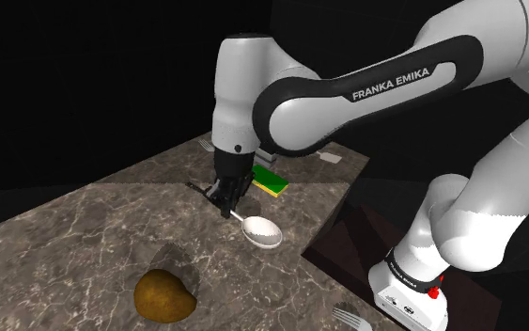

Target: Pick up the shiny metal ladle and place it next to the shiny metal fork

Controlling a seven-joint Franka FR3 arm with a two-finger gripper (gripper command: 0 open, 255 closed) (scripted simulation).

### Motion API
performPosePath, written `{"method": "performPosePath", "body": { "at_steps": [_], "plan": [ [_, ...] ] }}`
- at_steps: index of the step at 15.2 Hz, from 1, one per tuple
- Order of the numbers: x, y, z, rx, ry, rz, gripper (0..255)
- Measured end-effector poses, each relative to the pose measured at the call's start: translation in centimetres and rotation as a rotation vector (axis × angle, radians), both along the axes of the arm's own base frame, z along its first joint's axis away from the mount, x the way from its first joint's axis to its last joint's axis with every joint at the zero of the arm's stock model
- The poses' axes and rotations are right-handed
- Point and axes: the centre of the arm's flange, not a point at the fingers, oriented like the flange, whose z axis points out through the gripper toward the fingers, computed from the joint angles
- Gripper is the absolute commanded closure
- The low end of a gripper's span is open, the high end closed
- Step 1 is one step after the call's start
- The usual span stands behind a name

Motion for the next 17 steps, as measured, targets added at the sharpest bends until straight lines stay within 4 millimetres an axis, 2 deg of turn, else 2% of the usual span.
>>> {"method": "performPosePath", "body": {
  "at_steps": [4, 17],
  "plan": [
    [-4.6, 0.9, -0.1, 0.000, -0.001, 0.000, 255],
    [-21.7, 4.9, -0.3, 0.000, -0.001, 0.000, 255]
  ]
}}
